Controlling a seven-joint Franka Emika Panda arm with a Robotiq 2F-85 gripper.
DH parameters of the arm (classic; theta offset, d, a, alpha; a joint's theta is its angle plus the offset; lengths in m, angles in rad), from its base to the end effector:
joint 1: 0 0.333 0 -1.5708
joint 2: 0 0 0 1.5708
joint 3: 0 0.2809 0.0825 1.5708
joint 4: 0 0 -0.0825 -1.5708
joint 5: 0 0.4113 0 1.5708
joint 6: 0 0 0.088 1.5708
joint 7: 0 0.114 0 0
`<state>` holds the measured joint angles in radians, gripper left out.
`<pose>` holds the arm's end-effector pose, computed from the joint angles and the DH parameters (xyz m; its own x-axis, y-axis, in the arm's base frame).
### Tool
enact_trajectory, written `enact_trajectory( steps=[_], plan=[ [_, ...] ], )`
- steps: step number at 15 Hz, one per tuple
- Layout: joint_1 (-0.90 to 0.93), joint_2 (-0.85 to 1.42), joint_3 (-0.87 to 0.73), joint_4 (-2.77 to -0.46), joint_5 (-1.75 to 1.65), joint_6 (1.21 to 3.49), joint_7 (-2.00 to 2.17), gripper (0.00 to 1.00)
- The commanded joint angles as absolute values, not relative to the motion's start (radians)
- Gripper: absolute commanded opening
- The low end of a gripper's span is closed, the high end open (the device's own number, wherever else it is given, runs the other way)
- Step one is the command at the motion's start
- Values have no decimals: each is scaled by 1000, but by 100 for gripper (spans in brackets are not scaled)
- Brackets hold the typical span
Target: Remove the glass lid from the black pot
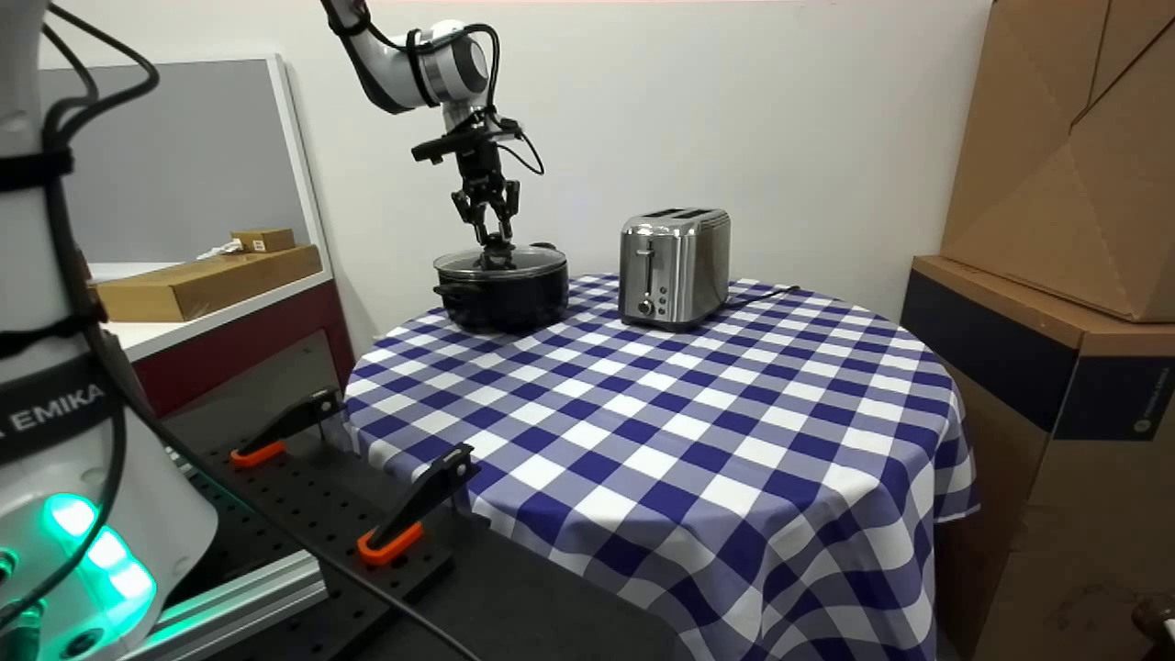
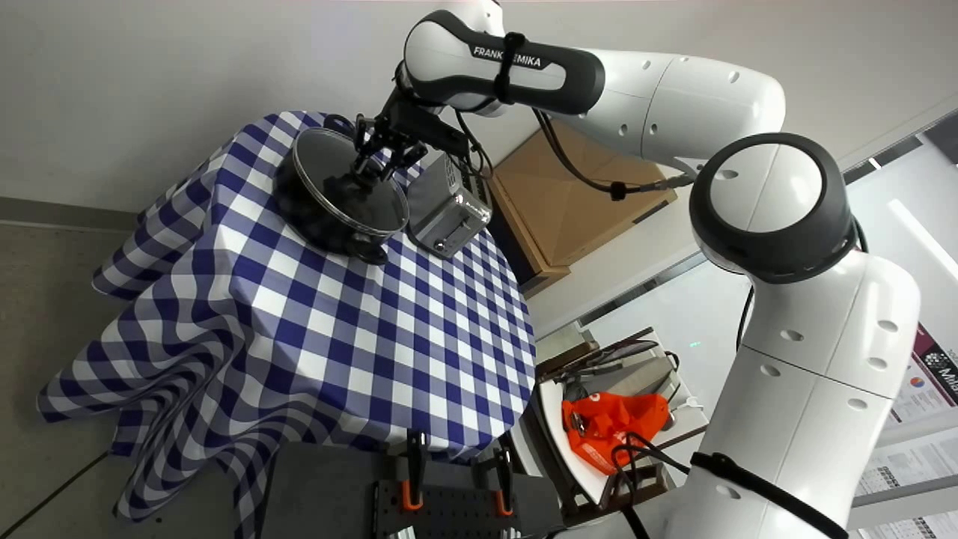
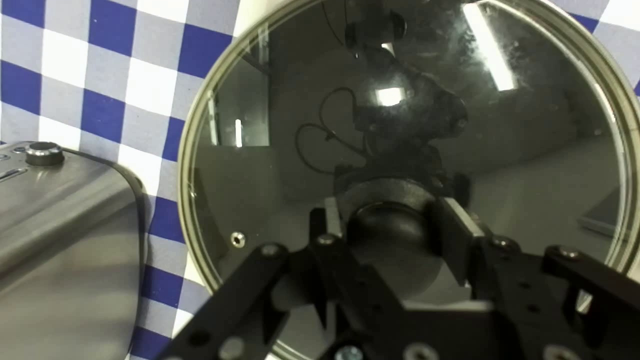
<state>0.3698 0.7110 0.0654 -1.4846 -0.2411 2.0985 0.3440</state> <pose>0.6471 0.2806 0.1979 0.9781 0.2033 -0.0452 0.2081 -0.9618 0.1779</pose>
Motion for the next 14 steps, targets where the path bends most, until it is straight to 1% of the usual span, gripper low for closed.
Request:
enact_trajectory(
  steps=[1, 7, 14],
  plan=[
    [355, 556, 87, -1607, -195, 2105, 327, 23],
    [330, 287, 77, -1844, -186, 2124, 387, 23],
    [162, 44, 2, -2132, -217, 2156, 486, 23]
  ],
)
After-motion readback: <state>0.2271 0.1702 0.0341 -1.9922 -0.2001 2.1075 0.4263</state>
